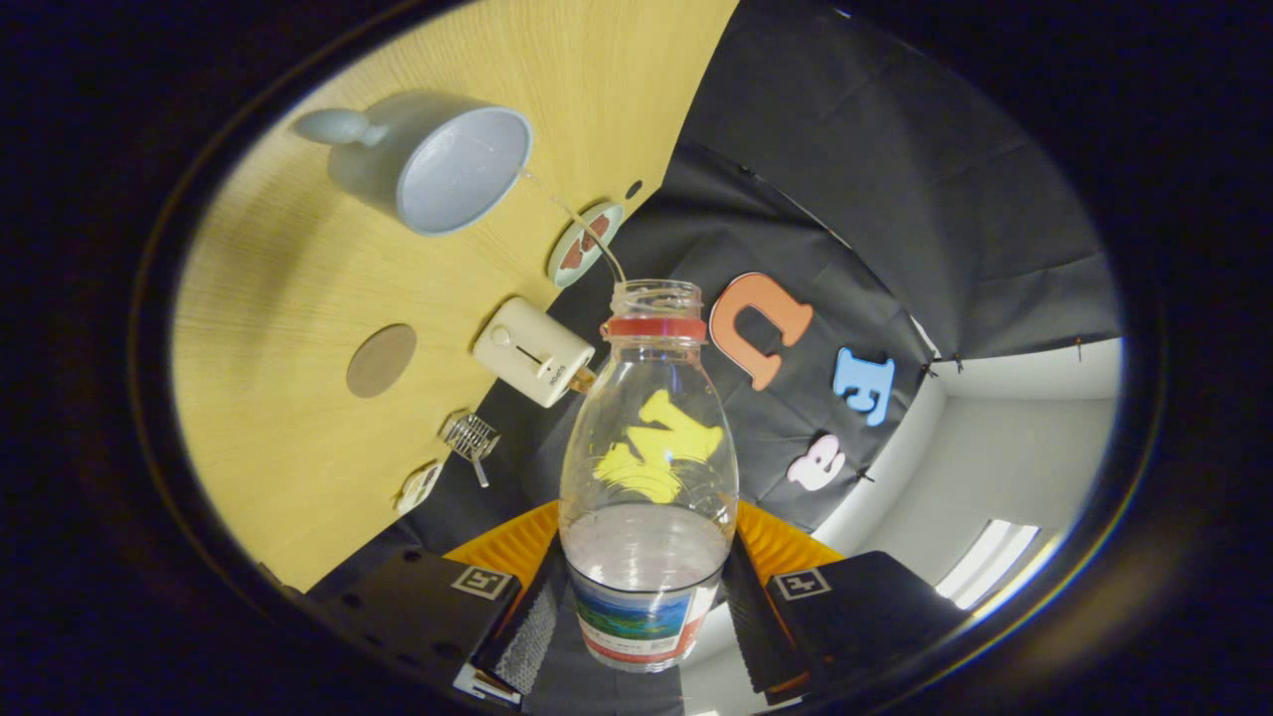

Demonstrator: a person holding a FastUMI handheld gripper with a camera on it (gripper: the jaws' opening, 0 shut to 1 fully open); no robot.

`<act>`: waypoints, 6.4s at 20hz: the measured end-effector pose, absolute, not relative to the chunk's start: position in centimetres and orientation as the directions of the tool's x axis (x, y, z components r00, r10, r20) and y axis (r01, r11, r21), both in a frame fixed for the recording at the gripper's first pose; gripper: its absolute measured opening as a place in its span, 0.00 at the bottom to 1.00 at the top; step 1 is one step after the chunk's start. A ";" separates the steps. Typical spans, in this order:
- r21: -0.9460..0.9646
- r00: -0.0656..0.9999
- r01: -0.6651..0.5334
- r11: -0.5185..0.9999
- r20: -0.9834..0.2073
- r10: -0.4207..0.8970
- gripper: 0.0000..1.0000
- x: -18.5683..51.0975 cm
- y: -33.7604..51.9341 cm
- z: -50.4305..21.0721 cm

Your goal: Take the bottle from table, then pour the juice into the cup, finally place the bottle on the coaster

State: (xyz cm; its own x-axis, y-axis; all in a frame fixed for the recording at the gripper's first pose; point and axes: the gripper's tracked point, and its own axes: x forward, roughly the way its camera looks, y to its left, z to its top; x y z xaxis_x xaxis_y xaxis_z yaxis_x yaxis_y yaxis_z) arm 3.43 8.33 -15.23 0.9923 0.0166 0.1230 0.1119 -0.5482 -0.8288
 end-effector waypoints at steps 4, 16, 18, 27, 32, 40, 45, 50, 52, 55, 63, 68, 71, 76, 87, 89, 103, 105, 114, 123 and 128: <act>-0.800 0.993 0.112 -0.589 0.115 0.032 0.80 3.1 8.6 -15.4; -0.662 0.984 0.172 -0.729 0.142 0.104 0.80 3.7 11.3 -15.8; -0.621 0.979 0.200 -0.758 0.150 0.136 0.80 3.5 12.2 -16.0; -0.589 0.975 0.217 -0.778 0.162 0.150 0.80 3.7 12.5 -16.7; -0.730 0.978 0.204 -0.652 0.186 0.098 0.80 3.9 11.6 -15.4; -0.964 0.983 0.183 -0.194 0.182 0.020 0.80 2.5 10.7 -14.0; -0.961 0.982 0.187 0.203 0.178 -0.060 0.80 2.4 9.6 -12.8; -0.854 0.987 0.154 0.498 0.110 -0.116 0.81 2.6 8.0 -13.3; -0.790 0.986 0.165 0.591 0.123 -0.110 0.81 3.1 8.0 -12.5; -0.660 0.993 0.121 0.742 0.080 -0.091 0.80 4.8 7.7 -13.8; -0.346 0.997 0.068 0.936 -0.005 -0.074 0.81 10.4 4.9 -16.2; -0.237 0.997 0.022 0.971 -0.066 -0.039 0.81 14.3 3.4 -19.0; -0.155 0.998 0.012 0.988 -0.057 -0.021 0.81 16.7 2.5 -19.5; -0.078 0.997 0.057 0.995 -0.037 -0.060 0.81 19.9 0.8 -22.0; -0.078 0.996 0.063 0.995 -0.062 -0.068 0.81 23.6 0.2 -26.7; -0.068 0.994 0.072 0.995 -0.083 -0.078 0.81 23.6 -0.1 -27.6; -0.001 0.993 0.069 0.998 -0.093 -0.069 1.00 24.0 -0.9 -27.8; 0.008 0.995 0.056 0.998 -0.086 -0.055 1.00 23.8 -0.8 -27.4; 0.050 0.998 0.053 0.997 -0.047 -0.051 1.00 20.9 -1.3 -23.9; -0.001 0.998 0.051 0.999 0.031 -0.050 1.00 14.1 -0.6 -15.6; -0.032 0.996 0.077 0.997 0.042 -0.076 1.00 8.5 -0.8 -11.1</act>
